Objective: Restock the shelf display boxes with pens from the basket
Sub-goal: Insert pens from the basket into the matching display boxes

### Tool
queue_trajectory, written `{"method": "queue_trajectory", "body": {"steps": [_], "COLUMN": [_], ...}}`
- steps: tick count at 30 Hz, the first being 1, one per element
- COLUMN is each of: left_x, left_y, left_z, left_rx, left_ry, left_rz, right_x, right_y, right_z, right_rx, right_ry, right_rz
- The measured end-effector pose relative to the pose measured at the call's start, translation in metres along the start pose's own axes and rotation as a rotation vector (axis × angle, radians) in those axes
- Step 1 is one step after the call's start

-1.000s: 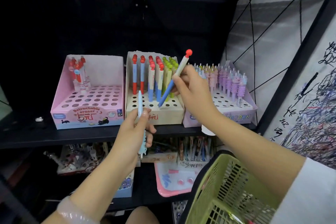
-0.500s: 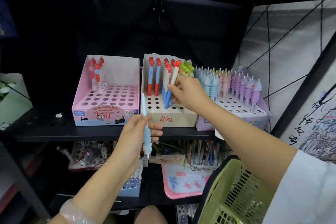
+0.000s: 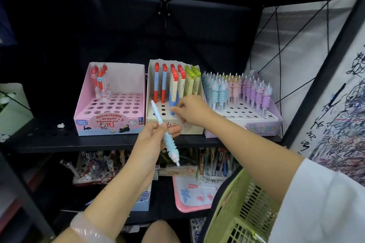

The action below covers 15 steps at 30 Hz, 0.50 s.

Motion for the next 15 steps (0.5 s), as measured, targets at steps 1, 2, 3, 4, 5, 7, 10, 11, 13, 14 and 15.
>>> {"method": "queue_trajectory", "body": {"steps": [1, 2, 3, 4, 5, 7, 10, 11, 13, 14, 15], "left_x": [0.001, 0.004, 0.006, 0.009, 0.011, 0.011, 0.004, 0.002, 0.0, -0.001, -0.002], "left_y": [0.001, 0.001, 0.0, 0.0, -0.001, 0.0, 0.002, 0.003, 0.005, 0.006, 0.006], "left_z": [-0.002, -0.003, -0.003, -0.002, 0.001, 0.007, 0.021, 0.028, 0.042, 0.047, 0.05], "left_rx": [0.005, 0.011, 0.017, 0.016, 0.013, 0.028, 0.079, 0.08, 0.041, 0.004, -0.031], "left_ry": [0.0, 0.01, 0.031, 0.061, 0.092, 0.151, 0.235, 0.288, 0.344, 0.299, 0.219], "left_rz": [-0.006, -0.016, -0.028, -0.041, -0.057, -0.081, -0.102, -0.123, -0.151, -0.162, -0.173], "right_x": [0.004, 0.008, 0.01, 0.01, 0.009, 0.008, 0.013, 0.014, 0.016, 0.018, 0.021], "right_y": [0.004, 0.011, 0.02, 0.031, 0.044, 0.07, 0.089, 0.092, 0.095, 0.094, 0.091], "right_z": [-0.002, -0.004, -0.007, -0.009, -0.01, -0.009, -0.009, -0.011, -0.017, -0.021, -0.026], "right_rx": [0.025, 0.06, 0.097, 0.125, 0.139, 0.136, 0.2, 0.238, 0.305, 0.335, 0.357], "right_ry": [-0.017, -0.029, -0.042, -0.056, -0.058, -0.01, 0.028, 0.01, -0.05, -0.104, -0.177], "right_rz": [-0.009, -0.037, -0.094, -0.184, -0.298, -0.524, -0.695, -0.714, -0.71, -0.678, -0.619]}}
Point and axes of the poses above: each hand's wrist, its own y-axis away from the middle knuckle, its own z-axis out of the palm, x = y × z, the point moved 5 cm from there along -y, towards the middle knuckle, and after that the axes turned 11 degrees about z, right-handed, at the moved point
